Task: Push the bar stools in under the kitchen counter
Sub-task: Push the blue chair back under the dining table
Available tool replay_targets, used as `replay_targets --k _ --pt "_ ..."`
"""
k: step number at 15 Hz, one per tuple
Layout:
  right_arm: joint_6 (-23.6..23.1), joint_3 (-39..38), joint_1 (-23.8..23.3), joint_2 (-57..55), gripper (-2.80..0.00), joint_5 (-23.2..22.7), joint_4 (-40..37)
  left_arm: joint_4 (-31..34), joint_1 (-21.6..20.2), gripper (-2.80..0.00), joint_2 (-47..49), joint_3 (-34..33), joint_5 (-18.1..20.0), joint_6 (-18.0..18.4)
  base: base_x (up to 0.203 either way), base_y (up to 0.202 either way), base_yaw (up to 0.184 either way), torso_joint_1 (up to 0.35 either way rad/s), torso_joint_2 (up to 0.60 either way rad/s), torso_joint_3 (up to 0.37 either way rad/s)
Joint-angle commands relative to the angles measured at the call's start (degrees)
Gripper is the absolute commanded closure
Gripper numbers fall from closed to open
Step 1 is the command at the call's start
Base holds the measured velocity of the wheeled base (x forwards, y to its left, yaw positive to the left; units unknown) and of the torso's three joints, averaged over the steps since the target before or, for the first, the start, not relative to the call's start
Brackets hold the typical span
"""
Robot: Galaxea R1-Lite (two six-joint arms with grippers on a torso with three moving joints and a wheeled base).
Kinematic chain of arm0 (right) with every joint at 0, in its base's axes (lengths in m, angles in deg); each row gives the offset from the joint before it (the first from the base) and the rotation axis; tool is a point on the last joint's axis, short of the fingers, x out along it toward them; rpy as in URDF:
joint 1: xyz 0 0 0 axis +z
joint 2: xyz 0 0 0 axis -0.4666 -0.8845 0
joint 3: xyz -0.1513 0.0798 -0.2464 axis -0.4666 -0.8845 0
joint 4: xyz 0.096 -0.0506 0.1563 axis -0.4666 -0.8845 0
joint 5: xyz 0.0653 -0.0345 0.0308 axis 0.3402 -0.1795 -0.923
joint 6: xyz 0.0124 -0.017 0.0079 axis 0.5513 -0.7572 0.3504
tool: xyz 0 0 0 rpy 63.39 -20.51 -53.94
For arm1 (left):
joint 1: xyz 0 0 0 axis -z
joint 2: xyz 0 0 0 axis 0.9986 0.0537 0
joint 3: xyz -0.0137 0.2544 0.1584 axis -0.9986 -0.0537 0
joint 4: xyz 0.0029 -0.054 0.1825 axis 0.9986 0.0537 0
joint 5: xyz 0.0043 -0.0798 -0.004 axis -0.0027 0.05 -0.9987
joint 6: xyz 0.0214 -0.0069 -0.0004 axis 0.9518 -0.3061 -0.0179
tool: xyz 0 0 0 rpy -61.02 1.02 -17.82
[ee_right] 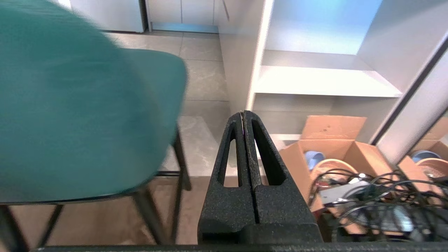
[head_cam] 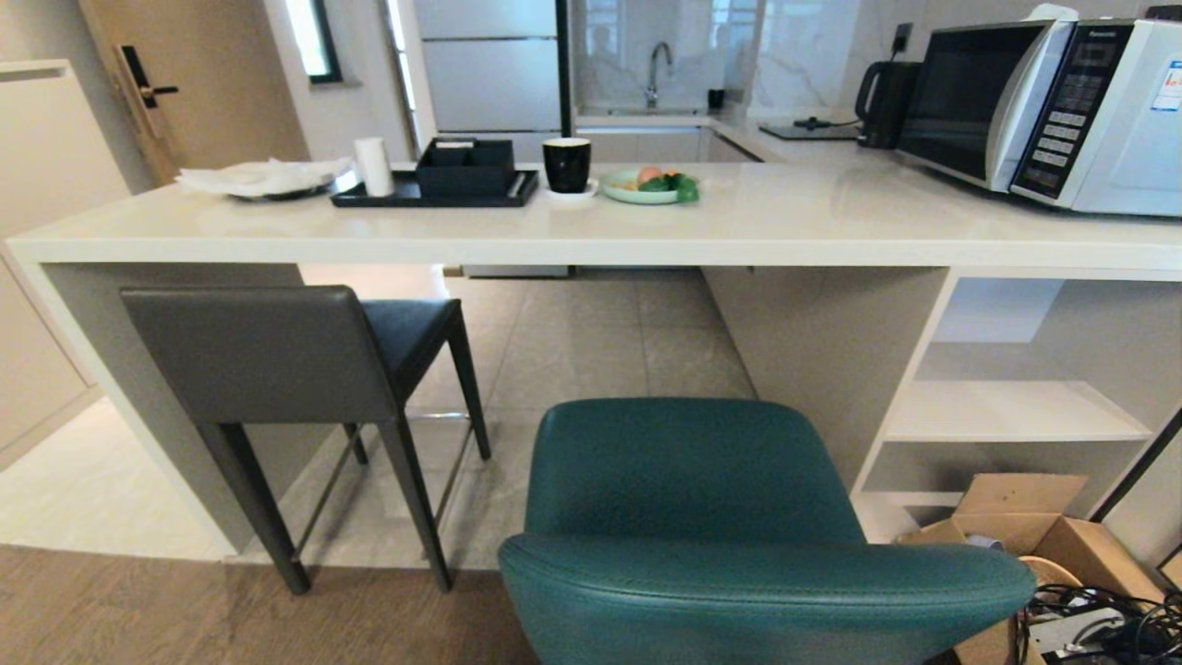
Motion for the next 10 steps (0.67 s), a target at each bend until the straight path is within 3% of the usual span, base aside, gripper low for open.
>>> replay_targets --k 1,6,10 --pt "-0.1 0.0 0.0 0.02 0.0 0.02 0.02 0.01 -0.01 0.0 0.04 -0.02 0.01 -0.03 0.0 -0.194 0.003 0.002 0.0 0.001" --pt "0.08 0.0 0.0 0.02 0.0 0.02 0.02 0.01 0.08 0.0 0.04 -0.06 0.01 -0.38 0.0 -0.174 0.0 0.001 0.0 0.002" --pt "0.01 -0.17 0.0 0.02 0.0 -1.04 0.27 0.01 0.08 0.0 0.04 -0.06 -0.34 -0.82 0.0 -0.019 0.0 0.001 0.0 0.0"
